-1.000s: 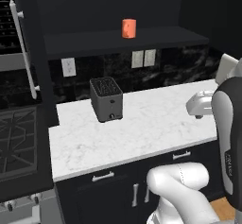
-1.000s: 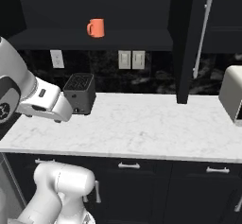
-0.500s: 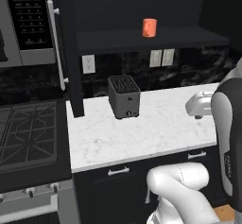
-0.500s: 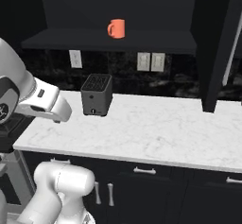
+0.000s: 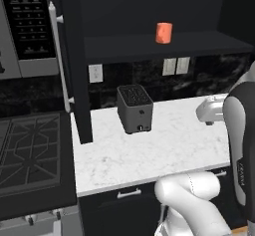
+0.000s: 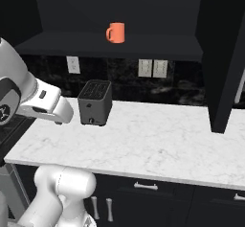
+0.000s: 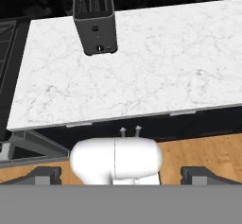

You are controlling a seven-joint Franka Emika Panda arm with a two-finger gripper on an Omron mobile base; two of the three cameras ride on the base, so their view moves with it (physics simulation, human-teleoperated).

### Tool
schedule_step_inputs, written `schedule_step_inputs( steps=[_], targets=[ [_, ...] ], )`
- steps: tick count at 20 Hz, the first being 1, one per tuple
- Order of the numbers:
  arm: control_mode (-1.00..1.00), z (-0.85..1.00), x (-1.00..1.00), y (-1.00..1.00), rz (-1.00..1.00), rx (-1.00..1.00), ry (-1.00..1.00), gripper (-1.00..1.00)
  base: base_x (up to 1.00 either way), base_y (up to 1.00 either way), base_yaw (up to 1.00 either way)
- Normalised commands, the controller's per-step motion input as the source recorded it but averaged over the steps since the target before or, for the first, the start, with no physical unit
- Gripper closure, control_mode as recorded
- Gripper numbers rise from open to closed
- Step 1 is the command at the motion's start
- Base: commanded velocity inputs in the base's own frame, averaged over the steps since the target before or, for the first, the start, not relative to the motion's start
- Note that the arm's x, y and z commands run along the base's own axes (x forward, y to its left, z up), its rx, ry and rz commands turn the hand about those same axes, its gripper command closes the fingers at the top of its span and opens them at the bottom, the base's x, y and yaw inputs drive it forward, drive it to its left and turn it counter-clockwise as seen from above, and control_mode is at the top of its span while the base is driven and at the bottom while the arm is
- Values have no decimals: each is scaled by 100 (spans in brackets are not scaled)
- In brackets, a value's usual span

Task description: Gather all objects into one cabinet and sort the glasses and bowls to opposite sides.

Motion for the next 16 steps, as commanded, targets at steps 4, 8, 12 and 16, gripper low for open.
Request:
schedule_step_inputs(
  steps=[4, 8, 12, 16],
  targets=[
    [100, 0, 0, 0, 0, 0, 0, -100, 41, 0, 0],
    [100, 0, 0, 0, 0, 0, 0, -100, 6, 0, 0],
    [-100, 0, 0, 0, 0, 0, 0, -100, 0, 0, 0],
    [-100, 16, -1, -10, 0, 0, -17, -100, 0, 0, 0]
  ],
)
